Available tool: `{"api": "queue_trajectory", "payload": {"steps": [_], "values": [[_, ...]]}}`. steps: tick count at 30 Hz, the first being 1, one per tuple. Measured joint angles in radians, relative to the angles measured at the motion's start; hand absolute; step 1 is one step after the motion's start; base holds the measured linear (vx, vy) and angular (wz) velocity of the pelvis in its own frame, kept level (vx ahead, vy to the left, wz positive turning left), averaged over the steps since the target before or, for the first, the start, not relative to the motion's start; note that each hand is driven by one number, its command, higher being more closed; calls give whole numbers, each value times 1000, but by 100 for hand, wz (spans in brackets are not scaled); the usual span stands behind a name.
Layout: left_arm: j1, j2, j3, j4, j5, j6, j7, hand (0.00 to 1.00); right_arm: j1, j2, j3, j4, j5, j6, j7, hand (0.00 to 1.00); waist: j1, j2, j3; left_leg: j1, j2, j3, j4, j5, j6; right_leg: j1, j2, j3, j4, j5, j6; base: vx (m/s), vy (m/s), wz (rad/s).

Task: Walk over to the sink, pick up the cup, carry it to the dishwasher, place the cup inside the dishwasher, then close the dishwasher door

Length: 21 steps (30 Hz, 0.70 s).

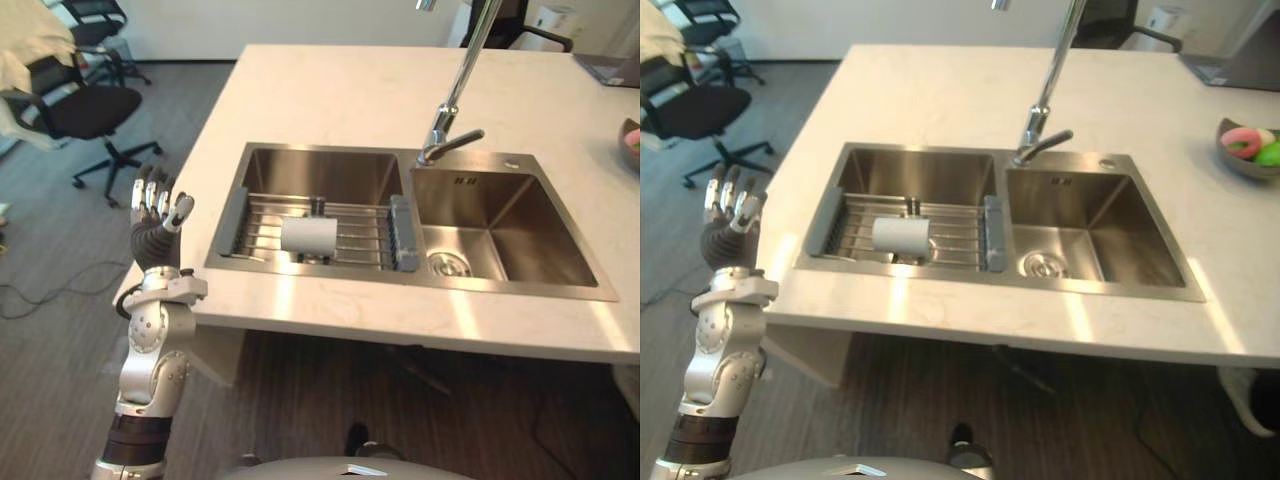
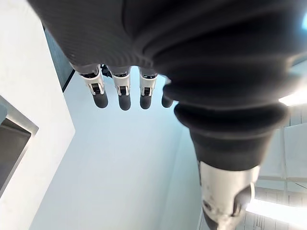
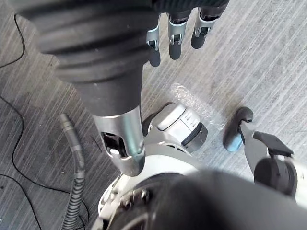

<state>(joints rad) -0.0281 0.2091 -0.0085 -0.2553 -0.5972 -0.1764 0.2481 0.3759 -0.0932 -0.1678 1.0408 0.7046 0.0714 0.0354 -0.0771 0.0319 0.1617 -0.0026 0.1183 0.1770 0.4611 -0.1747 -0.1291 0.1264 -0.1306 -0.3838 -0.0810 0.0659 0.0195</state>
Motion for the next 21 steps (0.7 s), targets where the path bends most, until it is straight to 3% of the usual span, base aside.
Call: {"api": "queue_trajectory", "payload": {"steps": [1, 4, 6, 8, 10, 13, 18, 21], "values": [[46, -2, -13, -25, 1, -13, -20, 0, -8, -29, 9, -13, 0, 0, -27, 0, 15, 45, 2, -21, -3, 3, -98, -35, 14, -19, -25, 25, 28, -23, -8, -34, 71, -23], [95, -14, 2, -95, 1, -43, -44, 0, 11, -86, 53, -69, -5, 26, -38, 0, 22, 75, 6, -36, 15, 47, -230, -28, 20, -31, -40, 57, 24, -33, 8, 17, 56, -36], [92, -29, 9, -134, 1, -67, -52, 0, 41, -114, 69, -116, 1, 33, -42, 0, 22, 129, 0, -44, 72, 58, -297, -49, 38, -37, 2, 80, 38, -16, 32, 91, 109, -41], [92, -34, 19, -156, -10, -70, -59, 0, 44, -118, 90, -123, 65, 26, -71, 0, 31, 156, -5, -33, 98, 69, -264, 95, 66, -26, 28, 114, 57, -24, 49, 150, 203, -57], [91, -34, 33, -168, -12, -68, -56, 0, 48, -106, 90, -121, 95, 13, -77, 0, 26, 153, -5, -19, 93, 80, -265, 112, 50, -31, 14, 126, 82, -38, 66, 106, 141, -31], [90, -34, 100, -181, -29, -73, -44, 0, 51, -61, 88, -122, 118, -2, -92, 0, 22, 136, -11, 0, 45, 104, -318, 123, 70, -109, -55, 150, 231, -113, 108, 91, 104, -3], [92, -39, 127, -188, -37, -85, -52, 0, 68, -37, 76, -110, 76, -15, -92, 0, 24, 138, -23, 59, 11, 119, -373, 148, 92, -127, -99, 143, 352, -211, 113, 108, -16, 13], [93, -71, 117, -184, -43, -85, -78, 0, 73, -36, 65, -107, 43, -28, -88, 0, 13, 134, -33, 63, 10, 156, -378, 189, 101, -125, -109, 121, 355, -231, 105, 72, -76, 24]]}}
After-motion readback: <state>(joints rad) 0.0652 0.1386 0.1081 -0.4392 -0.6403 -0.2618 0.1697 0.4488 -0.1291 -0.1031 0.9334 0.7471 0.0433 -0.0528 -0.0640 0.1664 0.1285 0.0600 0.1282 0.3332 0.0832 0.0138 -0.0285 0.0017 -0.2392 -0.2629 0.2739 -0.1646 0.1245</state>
